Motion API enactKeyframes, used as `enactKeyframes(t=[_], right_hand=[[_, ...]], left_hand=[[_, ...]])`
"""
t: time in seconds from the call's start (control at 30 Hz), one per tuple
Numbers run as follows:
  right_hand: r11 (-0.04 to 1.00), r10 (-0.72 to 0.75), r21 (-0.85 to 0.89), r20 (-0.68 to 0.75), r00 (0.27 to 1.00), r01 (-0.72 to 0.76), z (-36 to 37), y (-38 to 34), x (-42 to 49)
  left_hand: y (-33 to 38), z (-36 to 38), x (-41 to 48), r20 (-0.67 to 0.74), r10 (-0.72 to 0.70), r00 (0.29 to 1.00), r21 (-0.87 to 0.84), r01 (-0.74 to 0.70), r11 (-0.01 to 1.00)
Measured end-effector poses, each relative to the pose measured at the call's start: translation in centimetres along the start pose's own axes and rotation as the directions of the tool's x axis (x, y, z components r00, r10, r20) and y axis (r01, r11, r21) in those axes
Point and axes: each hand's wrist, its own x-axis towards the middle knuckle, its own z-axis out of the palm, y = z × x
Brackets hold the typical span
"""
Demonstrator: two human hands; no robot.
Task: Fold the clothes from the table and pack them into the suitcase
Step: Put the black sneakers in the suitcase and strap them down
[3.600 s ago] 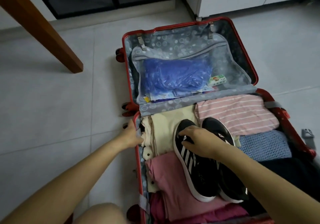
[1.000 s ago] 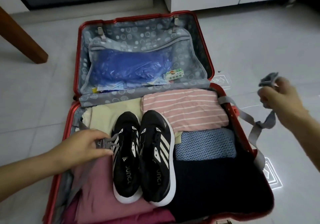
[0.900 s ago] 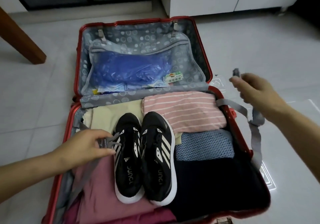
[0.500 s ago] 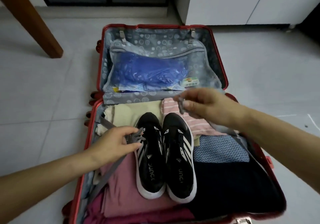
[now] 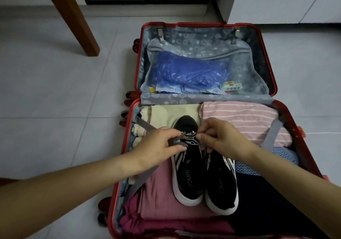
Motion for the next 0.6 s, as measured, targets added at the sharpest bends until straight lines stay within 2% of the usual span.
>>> enactKeyframes(t=[0.1, 0.2, 0.37, 0.6], right_hand=[[0.999, -0.024, -0.032, -0.018, 1.0, 0.023, -0.1, -0.1, -0.1], [0.976, -0.082, -0.204, -0.026, 0.996, 0.075, 0.0, -0.4, -0.4], [0.918, -0.152, -0.376, -0.044, 0.987, 0.125, 0.0, -0.9, -0.4], [0.93, -0.101, -0.355, 0.013, 0.995, 0.099, 1.1, -0.6, 0.1]], left_hand=[[0.0, -0.1, 0.1, 0.017, 0.021, 1.0, 0.044, -0.022, 0.999], [0.0, -0.1, 0.3, 0.029, 0.032, 0.999, 0.103, -0.035, 0.994], [0.1, 0.1, 0.3, 0.063, 0.083, 0.995, 0.154, -0.092, 0.984], [0.1, 0.8, 0.8, 0.112, 0.087, 0.99, 0.224, -0.11, 0.968]])
